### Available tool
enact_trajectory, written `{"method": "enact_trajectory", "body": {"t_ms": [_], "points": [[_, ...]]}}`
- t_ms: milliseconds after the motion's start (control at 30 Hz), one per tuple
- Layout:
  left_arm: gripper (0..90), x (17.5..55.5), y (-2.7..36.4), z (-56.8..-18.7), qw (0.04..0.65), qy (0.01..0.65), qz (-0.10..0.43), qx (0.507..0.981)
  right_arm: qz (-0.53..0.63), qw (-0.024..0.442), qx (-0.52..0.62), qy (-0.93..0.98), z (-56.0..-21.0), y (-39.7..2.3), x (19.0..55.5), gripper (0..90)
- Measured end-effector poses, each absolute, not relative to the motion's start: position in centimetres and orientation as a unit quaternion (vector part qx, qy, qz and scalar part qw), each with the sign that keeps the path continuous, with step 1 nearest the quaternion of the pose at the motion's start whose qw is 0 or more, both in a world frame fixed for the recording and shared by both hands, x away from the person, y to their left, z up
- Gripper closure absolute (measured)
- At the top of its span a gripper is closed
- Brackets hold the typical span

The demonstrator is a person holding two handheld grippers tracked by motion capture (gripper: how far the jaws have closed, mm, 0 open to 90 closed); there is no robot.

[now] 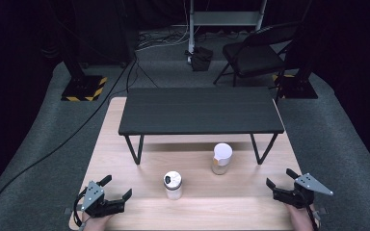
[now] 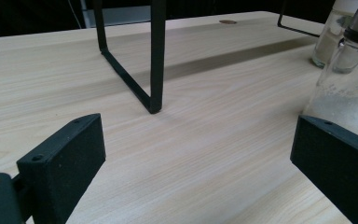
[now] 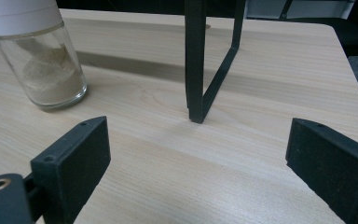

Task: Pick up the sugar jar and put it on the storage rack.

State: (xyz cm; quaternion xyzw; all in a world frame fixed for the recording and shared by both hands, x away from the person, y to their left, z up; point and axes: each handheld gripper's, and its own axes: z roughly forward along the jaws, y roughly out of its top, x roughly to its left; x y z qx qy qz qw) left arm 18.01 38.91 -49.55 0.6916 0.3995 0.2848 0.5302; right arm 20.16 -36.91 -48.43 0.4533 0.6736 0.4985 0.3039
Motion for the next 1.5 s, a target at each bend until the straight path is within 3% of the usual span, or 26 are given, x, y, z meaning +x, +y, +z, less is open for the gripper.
{"method": "enact_trajectory", "body": {"t_ms": [1500], "points": [[2.4,19.0,37.0,-49.4,0.542,0.353,0.252,0.720,0.493,0.304,0.452,0.678,-48.3,-36.7,20.2,5.7]]}}
